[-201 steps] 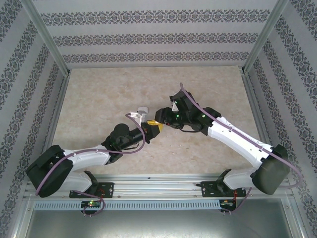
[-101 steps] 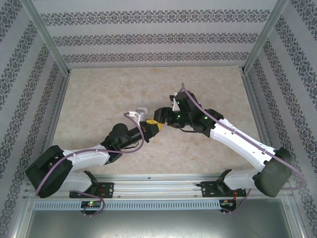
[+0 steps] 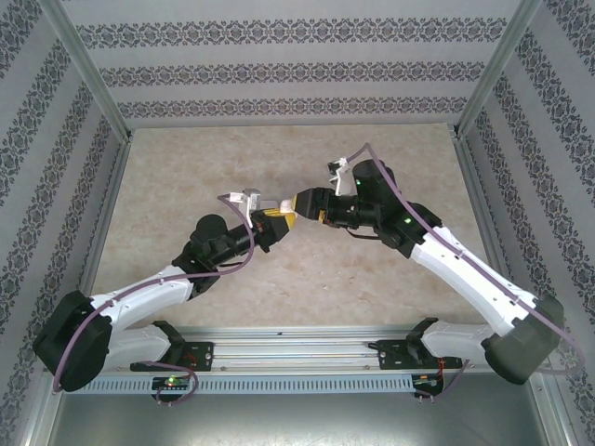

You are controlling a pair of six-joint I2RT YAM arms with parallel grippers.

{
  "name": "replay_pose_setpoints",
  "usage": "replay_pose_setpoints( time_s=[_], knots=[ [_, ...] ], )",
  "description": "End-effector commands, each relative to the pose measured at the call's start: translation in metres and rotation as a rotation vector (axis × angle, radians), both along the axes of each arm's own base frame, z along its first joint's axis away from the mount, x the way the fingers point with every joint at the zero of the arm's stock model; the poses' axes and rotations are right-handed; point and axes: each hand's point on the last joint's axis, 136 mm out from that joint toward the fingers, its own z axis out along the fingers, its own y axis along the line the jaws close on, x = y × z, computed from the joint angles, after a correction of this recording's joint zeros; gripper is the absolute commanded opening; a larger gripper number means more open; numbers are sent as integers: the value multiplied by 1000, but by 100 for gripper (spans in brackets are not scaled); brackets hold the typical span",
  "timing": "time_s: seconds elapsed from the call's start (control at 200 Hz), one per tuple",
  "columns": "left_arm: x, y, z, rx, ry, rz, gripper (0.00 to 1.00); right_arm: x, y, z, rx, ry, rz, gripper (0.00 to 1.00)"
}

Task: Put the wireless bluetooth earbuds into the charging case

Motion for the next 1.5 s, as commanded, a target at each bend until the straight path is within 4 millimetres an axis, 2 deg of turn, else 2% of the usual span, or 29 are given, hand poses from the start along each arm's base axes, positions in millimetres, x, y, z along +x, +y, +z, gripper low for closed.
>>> replay_pose_setpoints(
  time_s=[0.0, 0.12, 0.2, 0.31, 0.44, 0.605, 0.869, 1.074, 1.234, 1.494],
  knots=[
    [-11, -3, 21, -33, -10, -97, 0, -5, -13, 32, 70, -133, -9, 56],
    [-20, -3, 35, -57, -26, -161, 0, -4, -24, 40, 126, -184, -40, 56],
    [-25, -2, 48, -95, -39, -192, 0, -4, -25, 43, 146, -205, -28, 56],
    [-35, -2, 69, -165, -62, -265, 0, -6, -18, 50, 170, -230, 21, 51],
    [-39, -3, 83, -192, -64, -317, 0, -7, -7, 59, 208, -245, 85, 50],
    [-39, 1, 94, -220, -77, -326, 0, -4, 0, 52, 198, -212, 109, 52],
    [-32, 7, 94, -278, -39, -336, 0, -8, 14, 49, 235, -195, 174, 54],
    [-29, 9, 94, -297, -29, -344, 0, -1, 20, 37, 232, -159, 173, 53],
    [-32, 5, 89, -267, -2, -377, 0, 5, 23, 34, 238, -145, 175, 46],
    [-33, 4, 86, -256, 19, -396, 0, 2, 27, 41, 263, -161, 214, 25]
  ],
)
